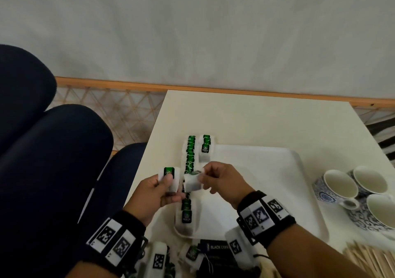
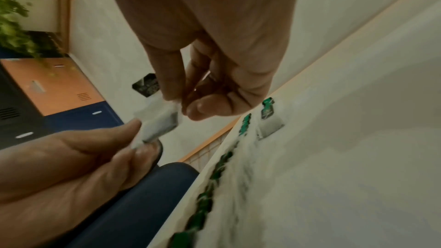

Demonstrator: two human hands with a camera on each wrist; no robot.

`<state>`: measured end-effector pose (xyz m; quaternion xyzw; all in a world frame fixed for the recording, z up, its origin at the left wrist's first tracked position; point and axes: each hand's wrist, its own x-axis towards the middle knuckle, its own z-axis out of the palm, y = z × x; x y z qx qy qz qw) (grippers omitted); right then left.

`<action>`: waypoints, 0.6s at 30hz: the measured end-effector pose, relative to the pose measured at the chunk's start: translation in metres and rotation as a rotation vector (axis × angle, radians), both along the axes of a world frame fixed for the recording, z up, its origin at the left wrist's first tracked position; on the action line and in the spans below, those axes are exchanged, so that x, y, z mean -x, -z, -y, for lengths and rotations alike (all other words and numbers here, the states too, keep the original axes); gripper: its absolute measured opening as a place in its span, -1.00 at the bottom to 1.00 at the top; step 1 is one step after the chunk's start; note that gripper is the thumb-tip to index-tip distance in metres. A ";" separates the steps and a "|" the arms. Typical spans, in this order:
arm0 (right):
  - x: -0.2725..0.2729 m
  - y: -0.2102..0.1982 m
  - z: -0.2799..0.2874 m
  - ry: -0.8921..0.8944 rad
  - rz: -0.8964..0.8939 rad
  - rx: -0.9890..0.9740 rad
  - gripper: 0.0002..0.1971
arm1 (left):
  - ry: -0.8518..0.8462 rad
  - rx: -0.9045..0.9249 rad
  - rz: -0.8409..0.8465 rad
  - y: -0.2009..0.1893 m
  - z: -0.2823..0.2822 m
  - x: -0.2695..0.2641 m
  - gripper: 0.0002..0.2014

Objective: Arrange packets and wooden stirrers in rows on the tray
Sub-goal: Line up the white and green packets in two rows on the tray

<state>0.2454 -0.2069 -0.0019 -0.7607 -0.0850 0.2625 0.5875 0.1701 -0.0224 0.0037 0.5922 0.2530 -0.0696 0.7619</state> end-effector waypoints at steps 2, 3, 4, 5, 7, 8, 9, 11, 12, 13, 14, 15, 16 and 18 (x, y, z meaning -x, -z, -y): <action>-0.014 0.010 0.004 0.047 0.001 0.006 -0.86 | -0.019 -0.005 -0.013 0.003 -0.002 -0.004 -0.78; -0.022 0.016 0.006 0.073 0.008 0.020 -0.87 | -0.022 -0.006 -0.019 0.003 -0.003 -0.006 -0.78; -0.028 0.021 0.006 0.098 0.022 0.048 -0.87 | -0.022 -0.010 -0.024 0.005 -0.003 -0.007 -0.78; -0.035 0.027 0.005 0.123 0.041 0.095 -0.87 | -0.024 -0.017 -0.029 0.006 -0.004 -0.009 -0.77; -0.048 0.040 0.001 0.170 0.071 0.220 -0.83 | -0.024 -0.029 -0.031 0.008 -0.004 -0.011 -0.77; -0.054 0.046 -0.001 0.193 0.069 0.270 -0.81 | -0.022 -0.034 -0.032 0.009 -0.004 -0.011 -0.76; -0.058 0.050 -0.005 0.214 0.058 0.301 -0.81 | -0.021 -0.040 -0.035 0.009 -0.004 -0.011 -0.76; -0.065 0.058 -0.012 0.241 0.058 0.353 -0.83 | -0.028 -0.048 -0.042 0.011 -0.006 -0.011 -0.75; -0.068 0.061 -0.014 0.247 0.074 0.380 -0.84 | -0.035 -0.046 -0.045 0.012 -0.006 -0.010 -0.74; -0.071 0.062 -0.016 0.254 0.089 0.404 -0.83 | -0.042 -0.041 -0.048 0.013 -0.007 -0.010 -0.74; -0.073 0.062 -0.018 0.264 0.103 0.421 -0.81 | -0.047 -0.040 -0.047 0.013 -0.008 -0.010 -0.74; -0.074 0.061 -0.018 0.273 0.108 0.428 -0.79 | -0.048 -0.042 -0.046 0.013 -0.008 -0.010 -0.74; -0.076 0.062 -0.019 0.281 0.102 0.427 -0.79 | -0.049 -0.046 -0.045 0.014 -0.008 -0.009 -0.74; -0.075 0.062 -0.018 0.300 0.062 0.400 -0.75 | -0.055 -0.048 -0.049 0.013 -0.010 -0.009 -0.74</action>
